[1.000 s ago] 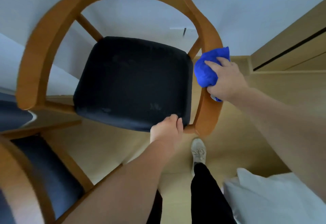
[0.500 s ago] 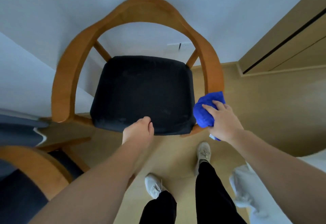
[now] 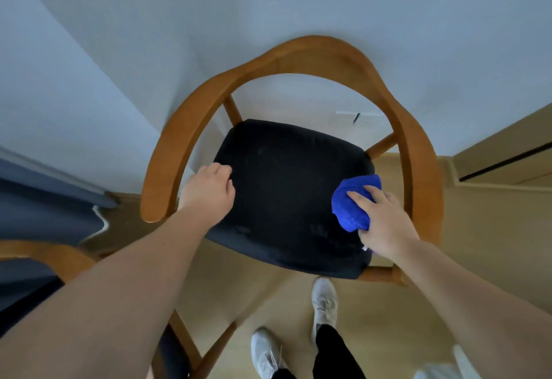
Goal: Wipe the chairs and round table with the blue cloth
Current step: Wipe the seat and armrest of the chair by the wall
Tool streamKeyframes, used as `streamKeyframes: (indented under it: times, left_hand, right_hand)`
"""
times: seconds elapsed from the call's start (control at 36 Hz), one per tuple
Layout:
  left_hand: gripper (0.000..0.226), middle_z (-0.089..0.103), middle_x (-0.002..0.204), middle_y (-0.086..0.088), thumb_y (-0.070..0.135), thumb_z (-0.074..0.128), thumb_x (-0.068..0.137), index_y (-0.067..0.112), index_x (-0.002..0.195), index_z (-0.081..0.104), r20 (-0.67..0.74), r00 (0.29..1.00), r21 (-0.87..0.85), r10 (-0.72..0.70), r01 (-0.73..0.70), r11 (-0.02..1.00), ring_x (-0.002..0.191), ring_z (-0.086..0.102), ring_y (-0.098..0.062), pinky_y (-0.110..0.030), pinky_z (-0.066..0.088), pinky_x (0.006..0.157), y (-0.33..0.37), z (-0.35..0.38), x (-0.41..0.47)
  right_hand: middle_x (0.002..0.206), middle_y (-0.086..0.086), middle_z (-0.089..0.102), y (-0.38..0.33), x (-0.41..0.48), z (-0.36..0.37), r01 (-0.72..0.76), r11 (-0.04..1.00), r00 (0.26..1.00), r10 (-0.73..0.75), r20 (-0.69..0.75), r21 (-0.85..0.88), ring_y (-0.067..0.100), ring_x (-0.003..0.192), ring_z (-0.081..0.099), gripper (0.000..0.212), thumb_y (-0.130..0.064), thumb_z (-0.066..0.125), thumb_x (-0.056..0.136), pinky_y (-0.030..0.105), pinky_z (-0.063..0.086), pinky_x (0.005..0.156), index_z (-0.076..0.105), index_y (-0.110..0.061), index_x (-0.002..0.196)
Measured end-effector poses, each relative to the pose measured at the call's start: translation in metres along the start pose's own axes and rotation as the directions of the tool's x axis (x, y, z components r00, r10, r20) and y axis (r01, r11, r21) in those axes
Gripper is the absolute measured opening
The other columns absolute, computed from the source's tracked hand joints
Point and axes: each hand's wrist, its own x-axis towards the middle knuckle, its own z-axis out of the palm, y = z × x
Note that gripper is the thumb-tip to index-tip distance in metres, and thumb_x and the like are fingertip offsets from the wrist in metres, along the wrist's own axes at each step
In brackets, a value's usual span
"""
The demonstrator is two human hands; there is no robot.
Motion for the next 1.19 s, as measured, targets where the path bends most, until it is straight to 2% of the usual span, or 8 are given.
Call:
streamKeyframes:
  times: [0.11,0.33,0.5,0.69,0.83,1.0,1.08,1.19]
  left_hand:
    - [0.034,0.057,0.122,-0.004,0.025,0.044,0.093,0.014,0.124,0.055,0.010,1.000,0.061,0.014,-0.014,0.998,0.111,0.052,-0.024,-0.036,0.045,0.088,-0.022,0.001,0.025]
    - [0.049,0.038,0.149,-0.007,0.023,0.040,0.095,0.010,0.142,0.040,0.022,1.000,0.130,-0.017,0.014,0.991,0.140,0.029,-0.022,-0.037,0.020,0.116,-0.065,0.010,0.076]
    - [0.063,0.005,0.160,-0.006,0.030,0.031,0.097,0.011,0.152,0.007,0.083,0.996,0.179,0.030,-0.044,0.983,0.147,0.005,-0.018,-0.031,-0.002,0.118,-0.094,0.026,0.114]
    - [0.066,-0.005,0.157,-0.002,0.037,0.021,0.092,0.010,0.149,0.001,0.042,0.999,0.178,-0.006,-0.001,0.984,0.146,-0.002,-0.015,-0.032,-0.003,0.118,-0.089,0.031,0.111]
    - [0.070,-0.013,0.153,-0.001,0.043,0.016,0.087,0.013,0.146,-0.008,0.046,0.999,0.160,0.014,-0.021,0.987,0.145,-0.005,-0.013,-0.032,0.000,0.118,-0.093,0.032,0.114]
    - [0.071,-0.020,0.151,-0.001,0.046,0.010,0.082,0.016,0.140,-0.019,0.059,0.998,0.135,0.037,-0.044,0.990,0.146,-0.008,-0.016,-0.035,0.002,0.119,-0.095,0.035,0.116]
    - [0.072,-0.019,0.151,-0.001,0.047,0.012,0.083,0.016,0.141,-0.018,0.059,0.997,0.137,0.042,-0.050,0.989,0.146,-0.008,-0.016,-0.035,0.001,0.119,-0.098,0.035,0.116]
    - [0.072,-0.018,0.151,-0.002,0.046,0.013,0.083,0.016,0.140,-0.017,0.057,0.997,0.134,0.044,-0.051,0.990,0.146,-0.006,-0.017,-0.035,0.001,0.119,-0.098,0.034,0.115]
  right_hand:
    - [0.156,0.002,0.017,-0.014,0.037,-0.009,0.115,0.989,0.993,-0.116,-0.004,-0.098,0.029,0.138,0.021,0.082,-0.035,0.063,0.082,0.038,0.039,0.107,0.016,-0.037,0.150]
    - [0.157,0.004,0.019,-0.035,0.121,-0.031,0.262,0.934,0.961,-0.275,-0.019,-0.243,0.033,0.138,0.021,0.081,-0.038,0.062,0.082,0.042,0.040,0.105,0.018,-0.036,0.150]
    - [0.159,0.004,0.013,-0.055,0.185,-0.045,0.373,0.839,0.913,-0.407,-0.003,-0.397,0.036,0.140,0.016,0.082,-0.041,0.059,0.083,0.045,0.035,0.108,0.013,-0.038,0.150]
    - [0.160,0.010,0.003,-0.093,0.264,-0.075,0.451,0.600,0.809,-0.588,0.018,-0.661,0.044,0.141,0.007,0.076,-0.034,0.054,0.089,0.056,0.028,0.107,0.009,-0.036,0.151]
    - [0.160,0.013,0.000,-0.132,0.315,-0.088,0.389,0.415,0.747,-0.665,0.017,-0.823,0.047,0.141,0.007,0.073,-0.034,0.052,0.092,0.061,0.028,0.105,0.010,-0.031,0.152]
    - [0.160,0.006,-0.014,-0.118,0.348,-0.093,0.293,0.241,0.717,-0.696,0.045,-0.925,0.042,0.145,-0.003,0.067,-0.032,0.041,0.099,0.064,0.015,0.110,0.002,-0.028,0.153]
    - [0.160,0.003,-0.016,-0.101,0.356,-0.091,0.224,0.136,0.748,-0.658,0.081,-0.965,0.038,0.145,-0.008,0.063,-0.034,0.036,0.099,0.065,0.006,0.111,0.003,-0.027,0.153]
    - [0.159,0.004,-0.019,-0.070,0.354,-0.094,0.158,0.088,0.836,-0.541,0.086,-0.983,0.037,0.144,-0.016,0.068,-0.037,0.036,0.096,0.069,-0.006,0.107,0.000,-0.025,0.153]
